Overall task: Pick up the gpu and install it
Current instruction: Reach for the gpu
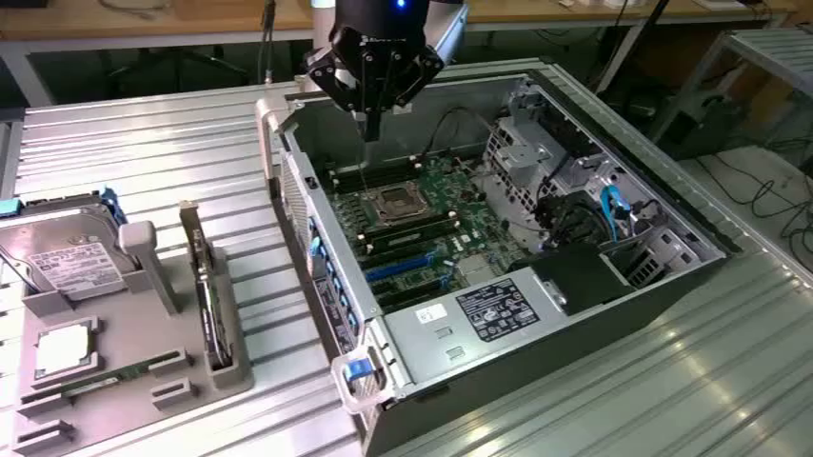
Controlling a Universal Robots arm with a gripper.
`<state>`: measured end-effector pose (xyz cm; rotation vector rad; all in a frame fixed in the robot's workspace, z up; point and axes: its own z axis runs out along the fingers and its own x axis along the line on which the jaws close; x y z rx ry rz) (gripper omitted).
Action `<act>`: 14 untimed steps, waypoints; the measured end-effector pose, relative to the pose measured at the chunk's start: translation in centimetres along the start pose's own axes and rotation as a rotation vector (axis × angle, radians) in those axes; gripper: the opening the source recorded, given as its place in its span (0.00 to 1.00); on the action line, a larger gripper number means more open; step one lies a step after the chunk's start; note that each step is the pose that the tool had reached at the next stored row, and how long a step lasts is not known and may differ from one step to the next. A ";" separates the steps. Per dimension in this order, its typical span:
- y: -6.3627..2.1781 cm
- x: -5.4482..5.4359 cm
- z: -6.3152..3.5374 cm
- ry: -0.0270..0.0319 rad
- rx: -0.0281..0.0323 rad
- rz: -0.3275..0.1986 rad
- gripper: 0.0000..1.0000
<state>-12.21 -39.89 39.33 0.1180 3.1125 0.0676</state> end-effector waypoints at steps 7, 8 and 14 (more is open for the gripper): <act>-0.04 0.5 -0.01 0.0000 0.0000 0.000 0.11; -0.05 0.6 -0.01 0.0000 0.0000 0.000 0.11; -0.11 1.1 -0.03 0.0000 0.0000 0.000 0.11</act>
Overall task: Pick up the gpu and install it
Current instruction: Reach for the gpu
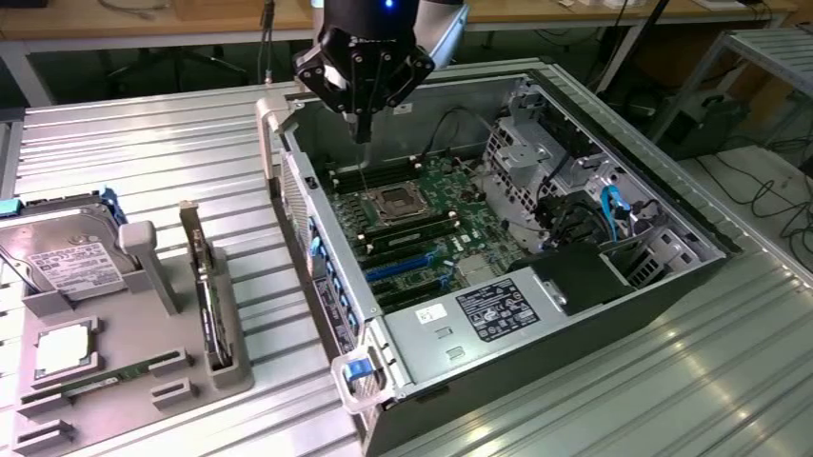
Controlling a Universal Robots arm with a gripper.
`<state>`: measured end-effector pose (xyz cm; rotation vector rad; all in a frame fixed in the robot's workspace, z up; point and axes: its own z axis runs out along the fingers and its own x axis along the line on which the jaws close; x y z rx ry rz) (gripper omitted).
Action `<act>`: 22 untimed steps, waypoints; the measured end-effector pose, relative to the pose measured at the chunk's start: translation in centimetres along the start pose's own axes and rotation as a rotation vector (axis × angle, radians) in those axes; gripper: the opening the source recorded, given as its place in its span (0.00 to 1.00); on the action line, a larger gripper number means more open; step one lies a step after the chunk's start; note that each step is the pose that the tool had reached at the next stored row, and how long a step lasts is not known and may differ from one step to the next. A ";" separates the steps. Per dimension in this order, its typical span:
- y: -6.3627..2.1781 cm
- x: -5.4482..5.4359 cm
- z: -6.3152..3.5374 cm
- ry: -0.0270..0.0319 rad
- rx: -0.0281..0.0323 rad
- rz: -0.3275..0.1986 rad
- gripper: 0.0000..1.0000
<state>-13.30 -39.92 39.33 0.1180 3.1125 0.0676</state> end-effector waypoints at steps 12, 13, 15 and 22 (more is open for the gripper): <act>-0.19 1.4 -0.04 0.0000 0.0000 0.000 0.11; -0.20 1.5 -0.05 0.0000 0.0000 0.000 0.11; -0.23 1.7 -0.05 0.0000 0.0000 0.000 0.11; -0.31 2.4 -0.07 0.0000 0.0000 0.000 0.11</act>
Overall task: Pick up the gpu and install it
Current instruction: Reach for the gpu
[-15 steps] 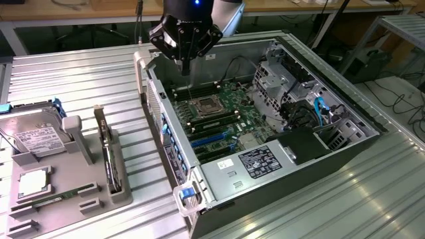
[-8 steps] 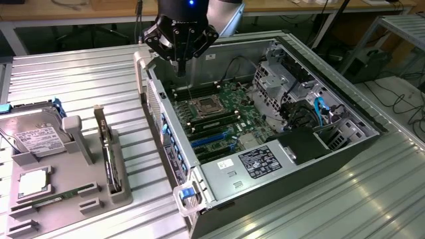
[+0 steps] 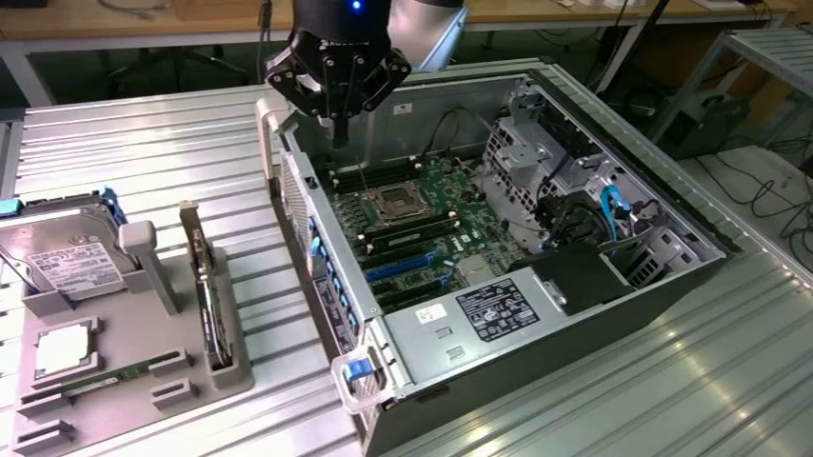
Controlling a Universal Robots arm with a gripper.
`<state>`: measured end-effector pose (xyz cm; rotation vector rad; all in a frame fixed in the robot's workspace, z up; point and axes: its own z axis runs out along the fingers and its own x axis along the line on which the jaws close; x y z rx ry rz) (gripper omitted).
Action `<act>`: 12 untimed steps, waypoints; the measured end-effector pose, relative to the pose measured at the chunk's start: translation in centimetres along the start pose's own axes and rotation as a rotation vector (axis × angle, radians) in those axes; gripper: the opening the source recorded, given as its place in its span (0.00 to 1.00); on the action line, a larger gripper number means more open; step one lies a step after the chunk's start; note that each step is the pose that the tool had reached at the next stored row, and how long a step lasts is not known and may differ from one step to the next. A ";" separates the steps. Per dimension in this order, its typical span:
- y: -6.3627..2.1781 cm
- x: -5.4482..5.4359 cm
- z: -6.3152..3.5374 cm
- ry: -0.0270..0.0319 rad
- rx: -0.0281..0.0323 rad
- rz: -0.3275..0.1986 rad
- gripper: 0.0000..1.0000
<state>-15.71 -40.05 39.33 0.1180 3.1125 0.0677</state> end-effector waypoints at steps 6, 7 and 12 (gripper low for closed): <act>-0.32 2.4 -0.07 0.0000 0.0000 0.000 0.11; -0.62 3.5 -0.11 0.0000 0.0001 0.000 0.11; -0.89 4.5 -0.15 0.0000 0.0000 0.000 0.11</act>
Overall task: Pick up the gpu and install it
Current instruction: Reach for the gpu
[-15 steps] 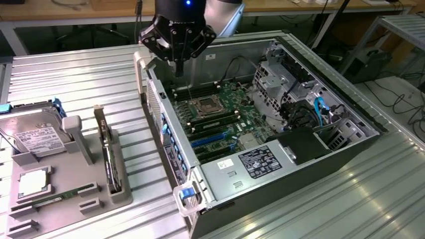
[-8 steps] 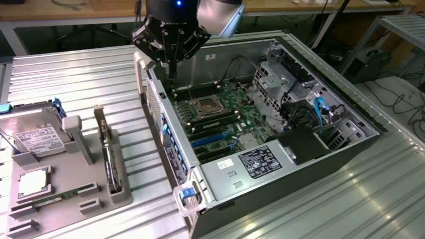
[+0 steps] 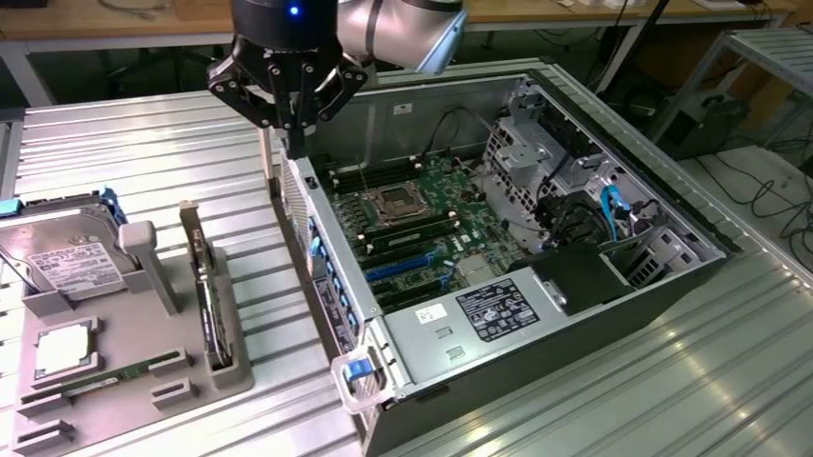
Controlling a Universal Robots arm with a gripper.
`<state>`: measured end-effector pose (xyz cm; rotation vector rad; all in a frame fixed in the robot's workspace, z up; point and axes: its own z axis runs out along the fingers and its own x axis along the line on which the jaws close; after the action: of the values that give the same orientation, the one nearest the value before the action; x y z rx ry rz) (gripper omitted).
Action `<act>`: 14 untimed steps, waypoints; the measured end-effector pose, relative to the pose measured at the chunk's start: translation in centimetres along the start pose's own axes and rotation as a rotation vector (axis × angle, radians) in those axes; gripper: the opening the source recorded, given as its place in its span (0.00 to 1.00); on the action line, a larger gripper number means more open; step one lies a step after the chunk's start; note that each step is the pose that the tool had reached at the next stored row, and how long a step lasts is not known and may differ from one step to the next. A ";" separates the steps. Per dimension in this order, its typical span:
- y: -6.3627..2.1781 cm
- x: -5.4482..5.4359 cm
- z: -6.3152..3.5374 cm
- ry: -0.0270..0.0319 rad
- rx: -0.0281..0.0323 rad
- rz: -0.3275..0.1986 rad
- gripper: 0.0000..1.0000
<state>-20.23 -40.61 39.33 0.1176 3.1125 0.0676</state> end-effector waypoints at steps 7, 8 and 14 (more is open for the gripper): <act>-0.25 1.0 -0.04 0.0000 0.0000 0.000 0.11; -0.29 1.2 -0.04 0.0000 0.0001 0.000 0.11; -0.56 2.2 -0.08 0.0000 0.0000 0.000 0.11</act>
<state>-22.44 -41.01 39.33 0.1175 3.1125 0.0677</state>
